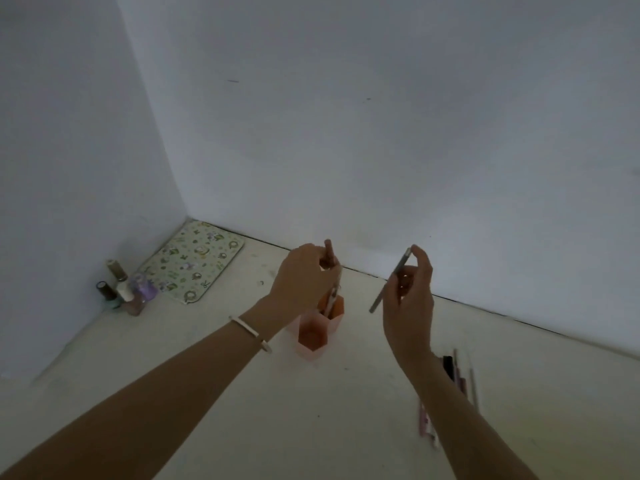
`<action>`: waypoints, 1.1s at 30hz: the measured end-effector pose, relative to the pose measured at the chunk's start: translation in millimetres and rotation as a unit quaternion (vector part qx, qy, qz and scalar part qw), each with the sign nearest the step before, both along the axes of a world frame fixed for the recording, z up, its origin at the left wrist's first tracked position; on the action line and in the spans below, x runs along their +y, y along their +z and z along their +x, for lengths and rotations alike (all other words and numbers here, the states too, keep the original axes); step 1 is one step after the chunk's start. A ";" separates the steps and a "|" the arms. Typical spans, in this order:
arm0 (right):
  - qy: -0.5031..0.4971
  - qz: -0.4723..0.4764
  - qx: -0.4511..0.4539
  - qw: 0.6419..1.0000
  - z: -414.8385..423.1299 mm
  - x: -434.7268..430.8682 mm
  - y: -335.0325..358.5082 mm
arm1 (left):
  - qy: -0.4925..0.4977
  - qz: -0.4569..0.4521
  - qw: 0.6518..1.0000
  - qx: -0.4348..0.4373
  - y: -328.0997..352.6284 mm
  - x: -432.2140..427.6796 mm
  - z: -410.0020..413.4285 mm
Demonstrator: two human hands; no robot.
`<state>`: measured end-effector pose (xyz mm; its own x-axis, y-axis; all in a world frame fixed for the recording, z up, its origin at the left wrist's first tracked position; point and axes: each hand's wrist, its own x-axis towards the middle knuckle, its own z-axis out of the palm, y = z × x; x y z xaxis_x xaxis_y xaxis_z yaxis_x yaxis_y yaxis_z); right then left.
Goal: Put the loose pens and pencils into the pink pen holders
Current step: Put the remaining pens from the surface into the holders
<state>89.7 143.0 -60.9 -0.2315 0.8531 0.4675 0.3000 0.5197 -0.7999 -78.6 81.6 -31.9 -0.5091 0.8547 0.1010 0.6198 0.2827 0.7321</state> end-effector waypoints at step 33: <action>-0.010 -0.061 -0.017 0.998 -25.0 -11.5 -31.3 | 0.038 0.012 0.999 0.025 36.4 6.0 -35.4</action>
